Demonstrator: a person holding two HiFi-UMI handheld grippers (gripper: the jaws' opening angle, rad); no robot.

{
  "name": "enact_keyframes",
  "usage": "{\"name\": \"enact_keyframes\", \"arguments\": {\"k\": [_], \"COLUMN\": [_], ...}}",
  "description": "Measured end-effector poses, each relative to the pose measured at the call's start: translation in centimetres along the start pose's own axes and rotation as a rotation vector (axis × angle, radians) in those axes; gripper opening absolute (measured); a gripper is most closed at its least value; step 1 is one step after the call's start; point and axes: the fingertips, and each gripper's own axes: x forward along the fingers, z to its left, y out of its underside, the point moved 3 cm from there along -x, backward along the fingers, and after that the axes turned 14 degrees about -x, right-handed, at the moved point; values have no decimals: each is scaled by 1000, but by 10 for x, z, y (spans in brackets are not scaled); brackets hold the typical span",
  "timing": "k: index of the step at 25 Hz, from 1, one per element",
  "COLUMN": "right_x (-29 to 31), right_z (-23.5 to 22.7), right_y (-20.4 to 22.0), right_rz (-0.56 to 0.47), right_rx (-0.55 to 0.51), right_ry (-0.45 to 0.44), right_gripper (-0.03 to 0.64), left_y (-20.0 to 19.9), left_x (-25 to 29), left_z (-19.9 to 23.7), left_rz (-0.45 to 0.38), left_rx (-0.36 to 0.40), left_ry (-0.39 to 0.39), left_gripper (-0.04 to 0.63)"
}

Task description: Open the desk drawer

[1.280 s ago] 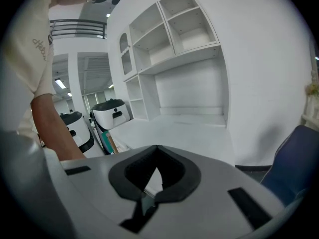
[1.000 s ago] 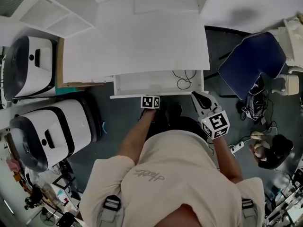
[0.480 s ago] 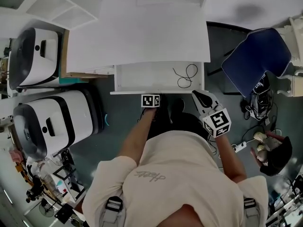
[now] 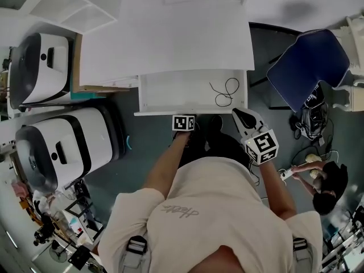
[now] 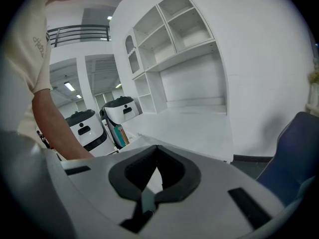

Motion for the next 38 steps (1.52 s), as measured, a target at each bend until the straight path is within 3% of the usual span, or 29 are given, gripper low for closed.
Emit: {"name": "enact_keyframes", "arguments": {"k": [6, 13, 23, 31, 34, 38], "right_x": [4, 10, -3, -16, -21, -24], "right_z": [17, 34, 68, 91, 88, 80], "right_y": [-4, -12, -17, -14, -12, -16], "right_rz": [0, 12, 18, -18, -21, -18], "right_rx": [56, 40, 54, 98, 71, -28], "right_ry": [13, 21, 103, 154, 147, 117], "right_gripper": [2, 2, 2, 2, 2, 2], "left_y": [9, 18, 23, 26, 35, 43], "left_x": [-2, -4, -6, -15, -29, -58], "left_z": [3, 3, 6, 9, 12, 11], "left_rz": [8, 32, 63, 131, 145, 95], "left_rx": [9, 21, 58, 48, 85, 179], "left_ry": [19, 36, 56, 124, 115, 104], "left_gripper": [81, 81, 81, 86, 43, 38]}}
